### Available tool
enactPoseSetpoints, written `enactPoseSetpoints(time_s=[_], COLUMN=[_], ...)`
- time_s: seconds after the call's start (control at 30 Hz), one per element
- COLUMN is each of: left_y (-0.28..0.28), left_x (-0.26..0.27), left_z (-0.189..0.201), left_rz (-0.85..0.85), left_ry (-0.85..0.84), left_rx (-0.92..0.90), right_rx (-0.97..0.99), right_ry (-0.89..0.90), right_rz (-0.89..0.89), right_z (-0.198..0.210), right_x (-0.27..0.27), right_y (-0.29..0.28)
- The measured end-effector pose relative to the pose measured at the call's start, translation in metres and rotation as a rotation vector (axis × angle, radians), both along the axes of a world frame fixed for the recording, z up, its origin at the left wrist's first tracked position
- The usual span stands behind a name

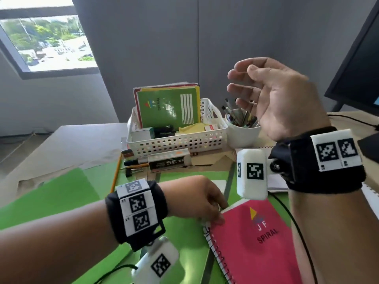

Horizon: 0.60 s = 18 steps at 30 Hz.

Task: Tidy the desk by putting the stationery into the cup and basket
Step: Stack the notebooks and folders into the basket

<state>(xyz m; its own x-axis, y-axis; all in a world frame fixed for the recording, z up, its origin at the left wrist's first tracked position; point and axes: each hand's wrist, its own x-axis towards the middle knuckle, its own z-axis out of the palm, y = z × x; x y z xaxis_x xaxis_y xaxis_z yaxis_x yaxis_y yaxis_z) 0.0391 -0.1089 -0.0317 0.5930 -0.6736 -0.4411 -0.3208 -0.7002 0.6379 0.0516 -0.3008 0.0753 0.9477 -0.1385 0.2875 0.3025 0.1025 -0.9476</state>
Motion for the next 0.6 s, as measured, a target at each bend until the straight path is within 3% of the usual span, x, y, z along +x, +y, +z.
enactPoseSetpoints(time_s=[0.1,0.23,0.33,0.43,0.5,0.6], left_y=[0.016,0.056,0.093,0.119,0.13,0.137], left_x=[0.004,0.022,0.035,0.045,0.05,0.055], left_z=[0.012,0.033,0.052,0.065,0.067,0.066], left_rz=[-0.005,0.132,0.292,0.501,0.606,0.632], left_ry=[0.012,0.011,0.025,0.024,0.006,-0.073], left_rx=[-0.031,-0.067,-0.241,-0.492,-0.584,-0.475], right_rx=[-0.048,-0.23,-0.425,-0.48,-0.427,-0.445], right_ry=[0.033,0.099,0.236,0.382,0.332,0.143], right_rz=[0.029,0.056,0.213,0.393,0.368,0.202], right_z=[-0.004,-0.016,-0.037,-0.059,-0.065,-0.059], right_x=[0.005,0.016,0.017,0.016,0.018,0.02], right_y=[0.0,-0.009,-0.018,-0.022,-0.017,0.0])
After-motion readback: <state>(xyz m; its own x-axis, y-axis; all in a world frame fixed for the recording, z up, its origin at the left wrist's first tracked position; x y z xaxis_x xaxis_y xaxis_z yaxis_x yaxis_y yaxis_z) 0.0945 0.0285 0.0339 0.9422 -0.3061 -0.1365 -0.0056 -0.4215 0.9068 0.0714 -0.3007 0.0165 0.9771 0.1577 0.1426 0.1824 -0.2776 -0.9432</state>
